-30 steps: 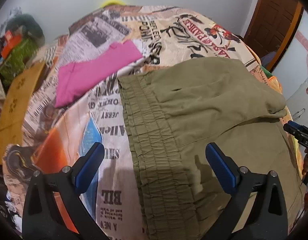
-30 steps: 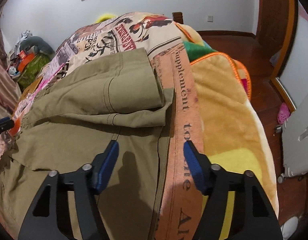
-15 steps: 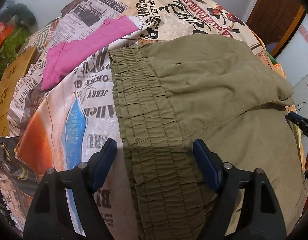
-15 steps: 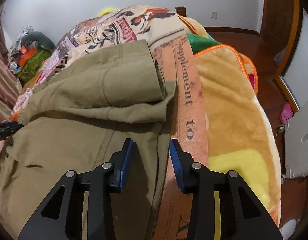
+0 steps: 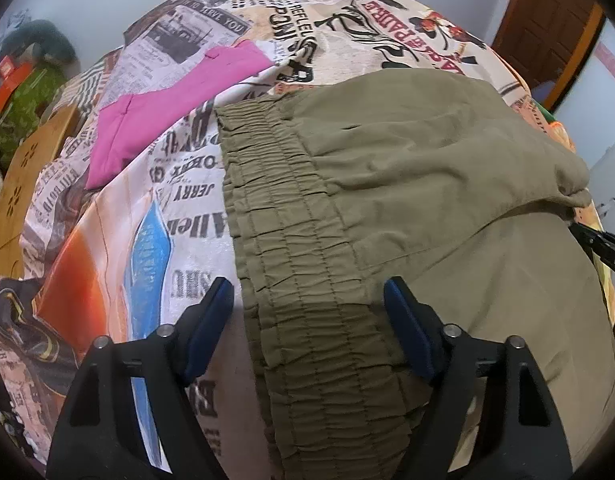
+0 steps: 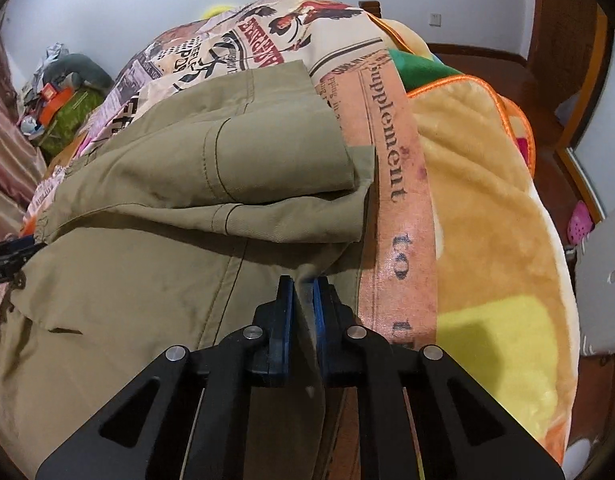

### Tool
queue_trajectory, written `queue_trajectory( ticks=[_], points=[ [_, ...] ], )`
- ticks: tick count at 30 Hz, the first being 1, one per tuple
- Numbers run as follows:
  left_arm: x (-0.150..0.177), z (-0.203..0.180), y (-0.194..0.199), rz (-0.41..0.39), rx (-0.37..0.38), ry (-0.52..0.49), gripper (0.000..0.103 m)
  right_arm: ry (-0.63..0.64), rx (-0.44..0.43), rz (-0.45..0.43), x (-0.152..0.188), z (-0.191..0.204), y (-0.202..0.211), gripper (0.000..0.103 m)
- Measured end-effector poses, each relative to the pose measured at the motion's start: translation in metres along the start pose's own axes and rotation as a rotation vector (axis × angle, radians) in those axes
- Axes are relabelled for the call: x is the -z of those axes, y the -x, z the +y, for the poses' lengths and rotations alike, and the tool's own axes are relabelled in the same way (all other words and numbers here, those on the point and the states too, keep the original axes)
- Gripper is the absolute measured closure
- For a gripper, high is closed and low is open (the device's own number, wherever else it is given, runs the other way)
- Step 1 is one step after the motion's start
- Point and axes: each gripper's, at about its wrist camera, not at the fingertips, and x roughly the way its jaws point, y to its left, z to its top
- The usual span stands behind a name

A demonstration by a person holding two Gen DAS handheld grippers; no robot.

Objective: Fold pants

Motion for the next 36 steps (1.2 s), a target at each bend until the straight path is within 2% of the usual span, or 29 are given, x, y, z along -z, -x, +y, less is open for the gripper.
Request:
queue_trajectory(
  ticks=[5,7,14,21,25,29,32,34,36],
  points=[
    [0.002,-0.005,0.002,-0.004,-0.025,-0.031,0.033,0.083,0.073,-0.031,0.004,0.013,0.004,0.097],
    [0.003,-0.005,0.004,-0.005,-0.032,-0.04,0.035,0.083,0.088,-0.03,0.005,0.011,0.007,0.098],
    [0.007,-0.006,0.005,-0.014,-0.057,-0.053,0.034,0.057,0.111,-0.024,0.02,0.01,0.02,0.098],
    [0.01,0.005,0.01,-0.004,0.003,0.006,0.033,0.003,0.051,-0.007,0.025,0.003,0.031,0.097],
    [0.009,0.004,0.025,0.0,0.007,-0.002,0.033,0.031,0.021,-0.05,0.021,0.005,0.053,0.096],
    [0.0,0.007,0.048,-0.055,-0.005,-0.009,0.033,0.047,0.04,-0.103,0.007,0.009,0.068,0.096],
    [-0.012,0.014,0.056,-0.087,-0.015,0.008,0.033,0.027,0.03,-0.142,-0.01,0.007,0.073,0.087],
    [-0.021,0.02,0.052,-0.083,-0.023,0.021,0.033,0.032,0.029,-0.153,-0.021,0.006,0.072,0.074],
    [-0.028,0.023,0.042,-0.061,-0.018,0.039,0.033,0.047,0.041,-0.159,-0.03,0.007,0.067,0.071]
  ],
)
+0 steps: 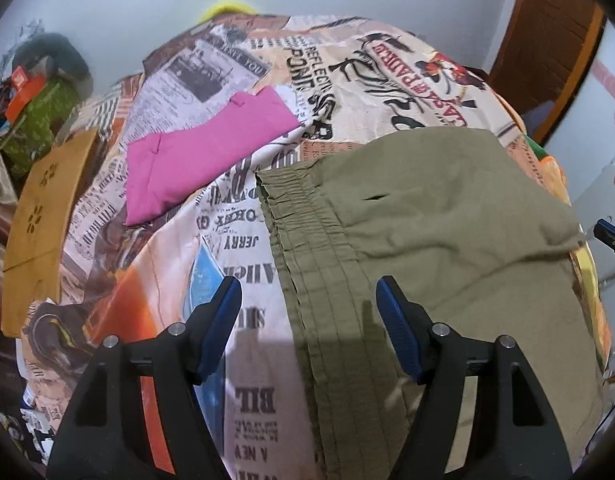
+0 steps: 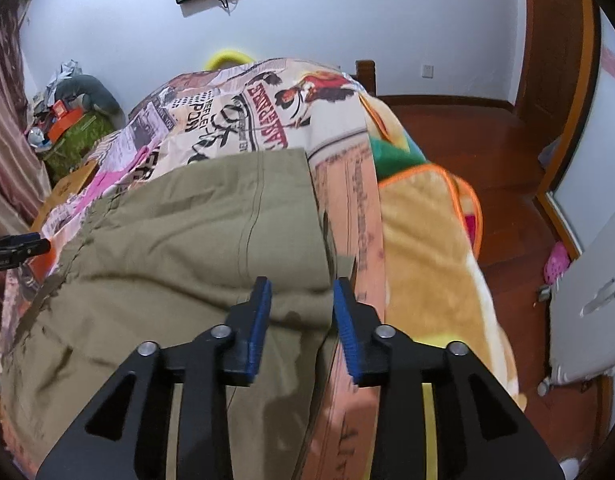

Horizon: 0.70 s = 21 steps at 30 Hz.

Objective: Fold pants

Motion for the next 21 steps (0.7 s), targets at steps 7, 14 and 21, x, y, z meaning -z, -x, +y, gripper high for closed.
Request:
queue_trajectory(
  ticks=[7,14,21],
  points=[
    [-0.004,0.0,-0.043,0.101,0.033,0.034,0.033,-0.008,-0.032,0.065,-0.008,-0.009,-0.036,0.062],
    [0.011,-0.011,-0.057,0.093,0.025,0.015,0.026,-0.045,-0.113,0.107,0.003,-0.011,-0.055,0.072],
    [0.01,-0.011,-0.057,0.084,-0.006,0.006,0.026,-0.022,-0.107,0.046,-0.001,-0.008,-0.041,0.097]
  ],
)
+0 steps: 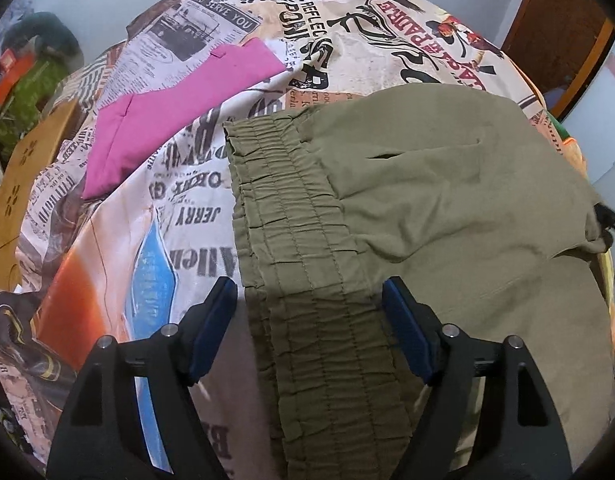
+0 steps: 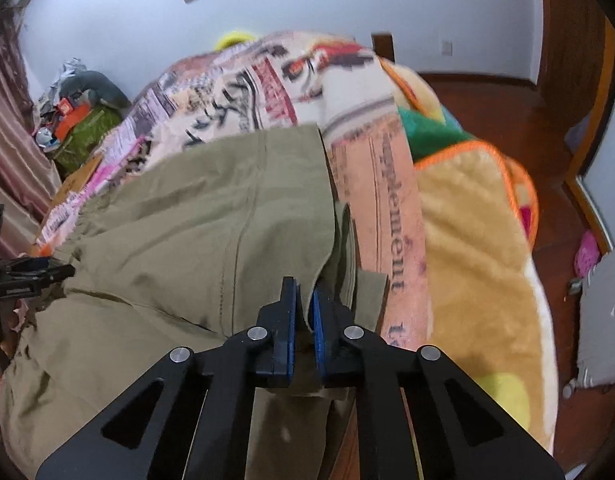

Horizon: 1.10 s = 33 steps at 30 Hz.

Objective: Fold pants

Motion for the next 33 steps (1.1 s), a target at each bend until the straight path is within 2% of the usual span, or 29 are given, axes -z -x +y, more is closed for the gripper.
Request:
queue_trajectory(
  ticks=[10,15,19,22,24,26,28,29,33],
  points=[
    [0.0,-0.001,0.001,-0.01,-0.041,-0.002,0.026,0.073,0.023,-0.124,-0.043,0.016,0.038,0.1],
    [0.001,-0.001,0.001,-0.009,-0.045,-0.002,0.026,0.088,0.076,-0.049,-0.042,0.013,0.009,0.1],
    [0.0,-0.001,0.01,-0.01,-0.033,-0.017,0.026,0.035,0.053,0.033,-0.035,-0.001,-0.005,0.099],
    [-0.004,0.005,0.027,-0.047,-0.015,-0.017,0.027,-0.011,0.026,0.034,-0.036,-0.012,0.002,0.098],
    [-0.012,0.012,0.039,-0.08,-0.002,-0.008,0.027,-0.001,0.043,0.022,-0.042,-0.012,0.008,0.098],
    [-0.022,0.018,0.044,-0.106,-0.003,-0.003,0.027,0.012,0.046,0.015,-0.052,-0.011,0.01,0.091],
    [-0.032,0.022,0.043,-0.116,-0.026,-0.006,0.027,0.016,0.044,0.004,-0.066,-0.01,0.008,0.069],
    [-0.039,0.025,0.04,-0.116,-0.037,-0.003,0.027,0.022,0.046,-0.008,-0.072,-0.008,0.007,0.065],
    [-0.06,0.035,0.02,-0.09,-0.024,0.032,0.027,0.065,0.024,-0.012,-0.1,0.002,-0.013,0.062]
  ],
)
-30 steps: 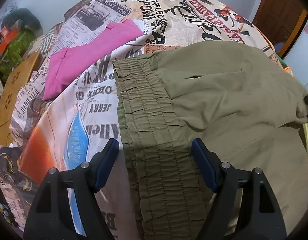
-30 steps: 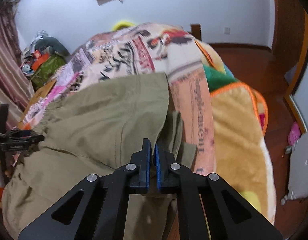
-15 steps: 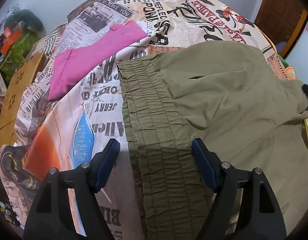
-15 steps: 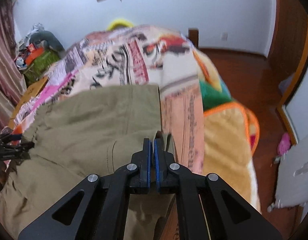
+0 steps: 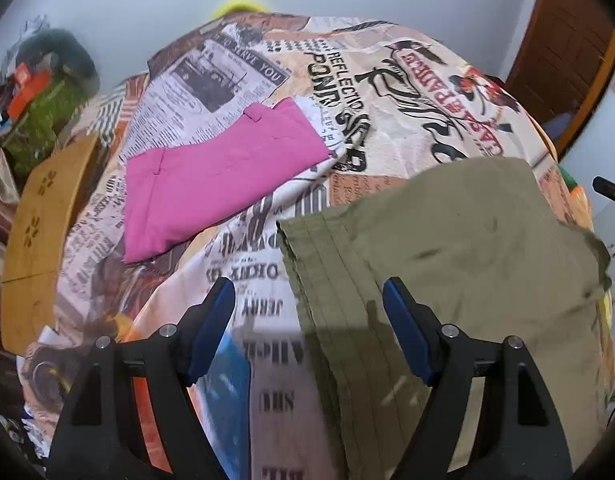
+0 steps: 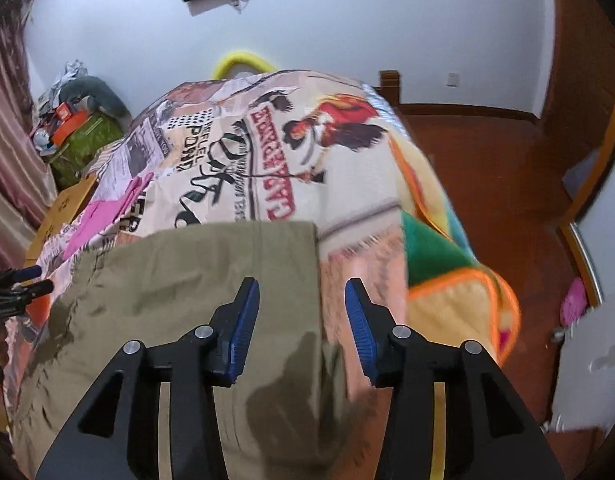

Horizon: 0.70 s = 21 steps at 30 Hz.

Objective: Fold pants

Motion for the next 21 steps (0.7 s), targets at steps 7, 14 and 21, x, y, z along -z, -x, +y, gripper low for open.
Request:
queue_trajectory(
  ticks=[7,14,21],
  points=[
    [-0.02,0.006,-0.041,0.059,0.017,0.038,0.027,0.028,-0.017,0.102,-0.032,0.006,-0.069,0.06],
    [-0.032,0.009,-0.064,0.089,0.05,0.032,0.027,0.002,-0.025,0.225,-0.037,-0.01,-0.136,0.06],
    [-0.031,0.009,-0.087,0.127,0.071,0.067,0.03,0.04,-0.02,0.172,-0.034,0.003,-0.15,0.068]
  ],
)
